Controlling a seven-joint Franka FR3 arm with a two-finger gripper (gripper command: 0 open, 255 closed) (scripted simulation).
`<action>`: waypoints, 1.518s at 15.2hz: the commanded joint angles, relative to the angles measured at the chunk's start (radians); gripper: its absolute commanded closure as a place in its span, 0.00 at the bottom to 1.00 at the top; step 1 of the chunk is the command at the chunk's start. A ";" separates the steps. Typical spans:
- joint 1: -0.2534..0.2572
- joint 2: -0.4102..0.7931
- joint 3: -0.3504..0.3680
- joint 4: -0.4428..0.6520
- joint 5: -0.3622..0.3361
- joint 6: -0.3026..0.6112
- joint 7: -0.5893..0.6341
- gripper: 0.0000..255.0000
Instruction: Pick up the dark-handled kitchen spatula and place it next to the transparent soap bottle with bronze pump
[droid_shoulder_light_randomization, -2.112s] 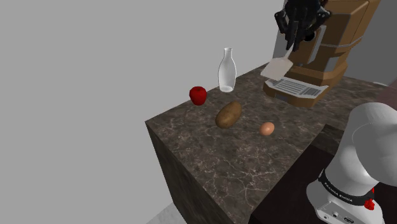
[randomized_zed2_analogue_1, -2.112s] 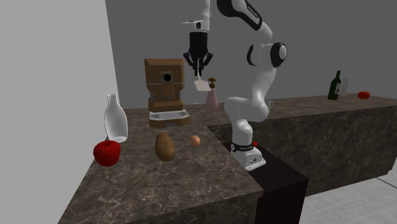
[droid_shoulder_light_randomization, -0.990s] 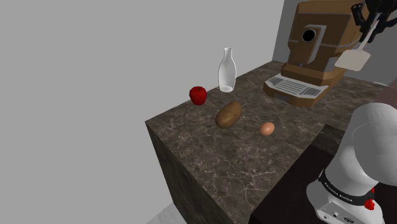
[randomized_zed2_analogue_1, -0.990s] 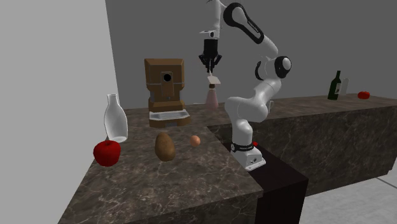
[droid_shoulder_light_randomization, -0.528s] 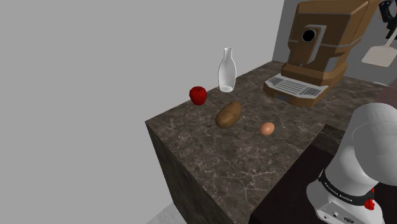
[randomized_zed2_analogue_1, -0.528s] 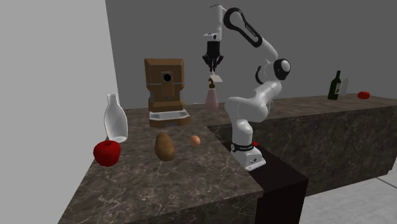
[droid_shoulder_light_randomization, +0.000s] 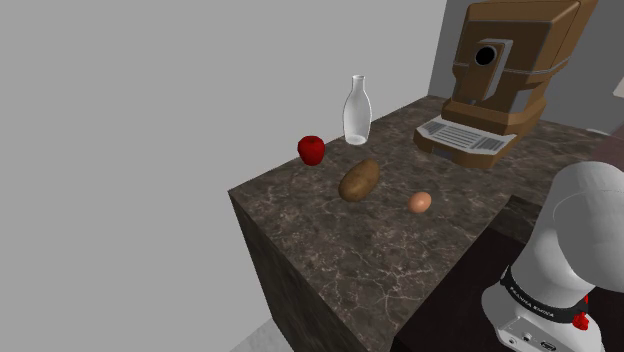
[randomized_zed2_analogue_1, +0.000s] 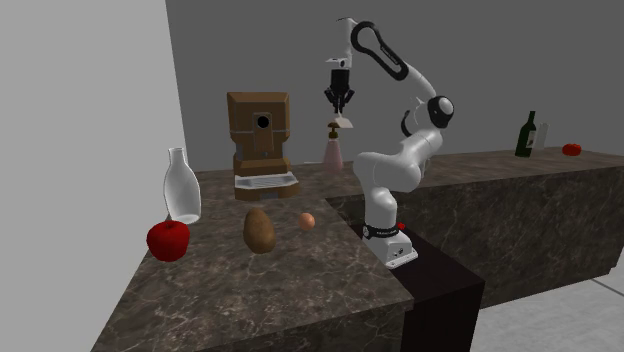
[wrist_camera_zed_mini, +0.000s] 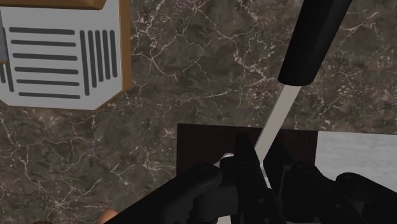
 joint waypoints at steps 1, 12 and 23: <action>-0.003 -0.014 -0.007 -0.009 -0.014 0.001 -0.010 1.00; -0.041 -0.143 -0.051 -0.195 -0.057 0.061 0.020 1.00; -0.082 -0.264 -0.114 -0.360 -0.120 0.112 0.037 1.00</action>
